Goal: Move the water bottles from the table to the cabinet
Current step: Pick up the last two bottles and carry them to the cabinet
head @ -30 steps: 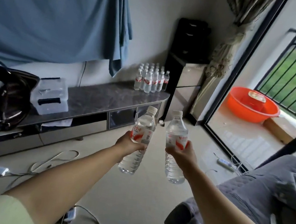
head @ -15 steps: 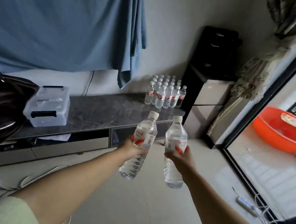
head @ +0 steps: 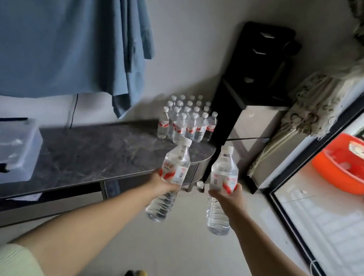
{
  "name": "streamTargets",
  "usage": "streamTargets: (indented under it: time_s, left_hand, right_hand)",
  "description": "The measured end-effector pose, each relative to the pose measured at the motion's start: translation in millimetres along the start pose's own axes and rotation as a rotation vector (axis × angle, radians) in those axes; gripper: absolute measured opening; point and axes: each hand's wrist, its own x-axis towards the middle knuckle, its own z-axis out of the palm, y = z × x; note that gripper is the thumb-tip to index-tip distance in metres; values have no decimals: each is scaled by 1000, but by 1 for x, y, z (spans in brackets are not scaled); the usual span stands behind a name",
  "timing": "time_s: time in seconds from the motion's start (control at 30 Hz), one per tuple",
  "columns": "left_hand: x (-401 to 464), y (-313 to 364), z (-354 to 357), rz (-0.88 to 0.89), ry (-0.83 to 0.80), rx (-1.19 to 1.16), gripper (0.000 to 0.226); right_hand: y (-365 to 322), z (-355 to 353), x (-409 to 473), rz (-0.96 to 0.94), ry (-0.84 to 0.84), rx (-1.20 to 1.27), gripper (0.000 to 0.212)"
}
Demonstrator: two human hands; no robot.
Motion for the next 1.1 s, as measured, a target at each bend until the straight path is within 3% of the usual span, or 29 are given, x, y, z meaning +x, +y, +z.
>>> streamTargets:
  time_s: [0.3, 0.53, 0.8, 1.1]
  left_hand:
    - [190, 52, 22, -21, -97, 161, 59]
    - [311, 101, 29, -61, -128, 49, 56]
    - [385, 91, 63, -209, 83, 10, 53]
    - [475, 79, 141, -290, 377, -57, 53]
  right_hand:
    - [-26, 18, 174, 53, 61, -31, 49]
    - [-59, 43, 293, 101, 113, -28, 48]
    - [-39, 55, 383, 191, 74, -6, 51]
    - [-8, 68, 517, 183, -134, -93, 57]
